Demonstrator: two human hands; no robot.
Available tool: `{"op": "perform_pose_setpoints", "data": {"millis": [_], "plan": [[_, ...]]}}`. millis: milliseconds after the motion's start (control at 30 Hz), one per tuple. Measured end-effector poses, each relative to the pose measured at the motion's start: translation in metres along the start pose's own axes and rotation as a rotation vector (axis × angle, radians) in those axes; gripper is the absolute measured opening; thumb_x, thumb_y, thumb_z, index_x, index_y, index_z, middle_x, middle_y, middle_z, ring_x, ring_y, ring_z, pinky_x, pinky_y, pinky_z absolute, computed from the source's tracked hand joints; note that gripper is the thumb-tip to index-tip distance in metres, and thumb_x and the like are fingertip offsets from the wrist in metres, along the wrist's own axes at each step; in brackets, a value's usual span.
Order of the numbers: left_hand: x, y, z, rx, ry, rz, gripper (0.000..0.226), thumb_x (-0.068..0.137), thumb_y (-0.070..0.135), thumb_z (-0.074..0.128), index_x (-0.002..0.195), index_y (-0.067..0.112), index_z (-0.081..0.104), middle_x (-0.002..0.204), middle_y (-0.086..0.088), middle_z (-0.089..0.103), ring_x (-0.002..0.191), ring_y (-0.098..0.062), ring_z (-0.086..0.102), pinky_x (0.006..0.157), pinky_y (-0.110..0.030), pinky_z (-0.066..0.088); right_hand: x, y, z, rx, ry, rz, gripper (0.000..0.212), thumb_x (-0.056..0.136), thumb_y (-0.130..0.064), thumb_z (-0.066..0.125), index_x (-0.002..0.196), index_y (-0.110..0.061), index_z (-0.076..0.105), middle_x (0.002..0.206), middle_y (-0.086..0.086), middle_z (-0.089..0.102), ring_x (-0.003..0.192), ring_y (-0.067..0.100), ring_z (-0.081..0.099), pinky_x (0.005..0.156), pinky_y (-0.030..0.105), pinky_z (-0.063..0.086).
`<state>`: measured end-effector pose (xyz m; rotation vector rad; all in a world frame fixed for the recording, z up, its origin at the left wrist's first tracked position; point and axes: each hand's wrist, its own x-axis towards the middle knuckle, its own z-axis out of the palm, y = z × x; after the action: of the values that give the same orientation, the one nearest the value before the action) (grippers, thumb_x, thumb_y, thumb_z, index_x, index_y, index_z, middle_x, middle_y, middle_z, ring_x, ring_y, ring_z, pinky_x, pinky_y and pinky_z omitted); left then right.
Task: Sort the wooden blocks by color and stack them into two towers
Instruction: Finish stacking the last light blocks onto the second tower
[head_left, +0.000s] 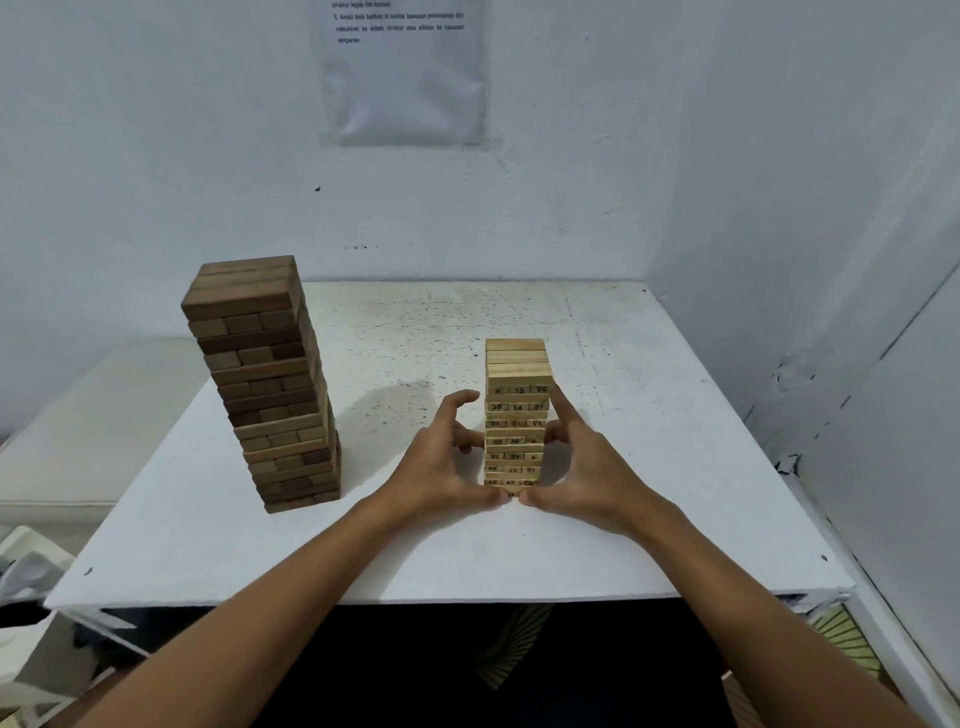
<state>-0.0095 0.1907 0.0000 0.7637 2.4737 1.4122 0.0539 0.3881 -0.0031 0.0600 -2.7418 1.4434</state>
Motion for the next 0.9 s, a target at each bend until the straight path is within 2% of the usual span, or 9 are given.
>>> {"op": "perform_pose_setpoints", "data": {"millis": [167, 367, 567, 667, 767, 900], "plan": [[0.016, 0.001, 0.004, -0.026, -0.001, 0.003, 0.108, 0.057, 0.024, 0.090, 0.143, 0.031, 0.025, 0.095, 0.016, 0.068, 0.100, 0.003, 0.059, 0.085, -0.019, 0.046, 0.013, 0.007, -0.009, 0.000, 0.002, -0.021, 0.126, 0.064, -0.031, 0.087, 0.154, -0.038, -0.001, 0.114, -0.008, 0.062, 0.110, 0.003, 0.058, 0.096, 0.035, 0.053], [0.037, 0.000, 0.008, -0.042, -0.004, -0.006, 0.110, 0.057, 0.023, 0.091, 0.144, 0.033, 0.024, 0.098, 0.012, 0.067, 0.102, -0.001, 0.061, 0.088, -0.025, 0.051, 0.030, 0.017, -0.020, -0.011, 0.006, -0.027, 0.124, 0.065, -0.030, 0.087, 0.154, -0.036, 0.002, 0.117, -0.007, 0.062, 0.110, 0.002, 0.058, 0.094, 0.029, 0.054], [0.059, -0.001, 0.011, -0.010, -0.018, 0.009, 0.109, 0.057, 0.026, 0.092, 0.144, 0.029, 0.025, 0.099, 0.017, 0.066, 0.102, 0.000, 0.060, 0.084, -0.016, 0.045, 0.047, 0.025, -0.030, -0.032, 0.015, -0.027, 0.120, 0.066, -0.031, 0.087, 0.154, -0.034, 0.006, 0.118, -0.009, 0.061, 0.108, -0.001, 0.057, 0.091, 0.019, 0.052], [0.068, -0.002, 0.012, -0.013, -0.015, 0.006, 0.110, 0.057, 0.025, 0.092, 0.144, 0.029, 0.025, 0.098, 0.014, 0.066, 0.101, 0.000, 0.060, 0.081, -0.013, 0.045, 0.055, 0.031, -0.033, -0.033, 0.015, -0.027, 0.120, 0.066, -0.031, 0.088, 0.154, -0.034, 0.007, 0.118, -0.010, 0.061, 0.109, 0.000, 0.057, 0.091, 0.019, 0.051], [0.079, -0.004, 0.013, 0.009, -0.021, 0.019, 0.111, 0.056, 0.027, 0.092, 0.145, 0.027, 0.024, 0.100, 0.010, 0.067, 0.101, -0.002, 0.061, 0.085, -0.020, 0.049, 0.063, 0.037, -0.036, -0.032, 0.016, -0.019, 0.119, 0.065, -0.032, 0.088, 0.154, -0.033, 0.009, 0.119, -0.010, 0.061, 0.110, 0.000, 0.056, 0.090, 0.017, 0.050], [0.090, -0.006, 0.015, 0.008, -0.025, 0.021, 0.111, 0.055, 0.028, 0.091, 0.145, 0.027, 0.026, 0.103, 0.007, 0.067, 0.105, -0.008, 0.061, 0.086, -0.023, 0.050, 0.072, 0.044, -0.041, -0.034, 0.017, -0.011, 0.117, 0.065, -0.031, 0.088, 0.154, -0.032, 0.013, 0.118, -0.010, 0.062, 0.110, -0.004, 0.055, 0.082, 0.006, 0.046]]}}
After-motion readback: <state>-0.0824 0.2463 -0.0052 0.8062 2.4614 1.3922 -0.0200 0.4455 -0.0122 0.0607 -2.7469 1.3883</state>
